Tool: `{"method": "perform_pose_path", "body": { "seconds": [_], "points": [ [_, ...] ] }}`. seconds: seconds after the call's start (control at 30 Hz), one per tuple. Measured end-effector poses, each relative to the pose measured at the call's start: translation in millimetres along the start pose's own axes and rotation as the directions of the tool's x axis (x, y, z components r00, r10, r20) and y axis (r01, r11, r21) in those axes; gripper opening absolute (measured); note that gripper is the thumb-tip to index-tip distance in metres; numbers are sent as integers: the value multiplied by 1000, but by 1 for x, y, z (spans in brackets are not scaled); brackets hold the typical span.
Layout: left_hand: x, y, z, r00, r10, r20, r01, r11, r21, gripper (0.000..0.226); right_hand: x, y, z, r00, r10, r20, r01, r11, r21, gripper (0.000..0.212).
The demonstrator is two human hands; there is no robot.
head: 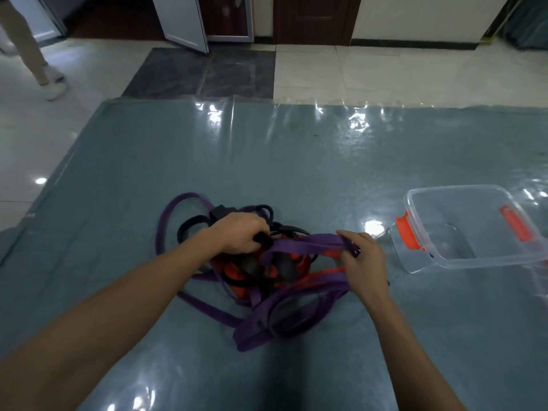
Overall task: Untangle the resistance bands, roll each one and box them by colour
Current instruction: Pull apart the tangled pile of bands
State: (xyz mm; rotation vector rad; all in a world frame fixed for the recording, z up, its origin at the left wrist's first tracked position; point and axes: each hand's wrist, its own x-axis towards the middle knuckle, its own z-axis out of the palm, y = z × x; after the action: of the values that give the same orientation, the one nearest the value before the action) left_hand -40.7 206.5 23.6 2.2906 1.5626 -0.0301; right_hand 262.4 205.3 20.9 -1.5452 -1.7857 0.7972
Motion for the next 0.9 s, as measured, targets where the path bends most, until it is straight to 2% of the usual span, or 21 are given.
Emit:
{"method": "perform_pose_path", "body": {
  "seconds": [0.1, 0.17, 0.27, 0.53, 0.73, 0.8, 0.9],
  "points": [
    [-6, 0, -29, 985, -123, -124, 106, 985, -134, 24, -1, -5, -6, 999, -25, 44, 26, 999, -34, 47],
    [-9, 3, -50, 963, -183, -200, 140, 968, -210, 26, 1, -11, -10, 993, -52, 109, 60, 996, -65, 53],
    [-15, 12, -75, 944, -222, -244, 151, 949, -277, 17, 3, -28, -13, 976, -67, 206, 88, 992, -95, 56],
    [-30, 43, -141, 844, -235, -482, 40, 924, -379, 18, 9, -65, -25, 944, -230, 236, 258, 961, -97, 42],
    [-52, 49, -197, 737, -237, -633, -58, 911, -409, 32, 18, -80, -34, 934, -280, 223, 316, 938, -142, 32],
    [-62, 45, -199, 717, -278, -639, -42, 898, -438, 35, 17, -79, -32, 929, -244, 277, 292, 945, -147, 28],
    [-74, 34, -181, 737, -336, -587, 47, 891, -452, 30, 10, -73, -19, 911, -167, 377, 246, 954, -173, 22]
  ]
}}
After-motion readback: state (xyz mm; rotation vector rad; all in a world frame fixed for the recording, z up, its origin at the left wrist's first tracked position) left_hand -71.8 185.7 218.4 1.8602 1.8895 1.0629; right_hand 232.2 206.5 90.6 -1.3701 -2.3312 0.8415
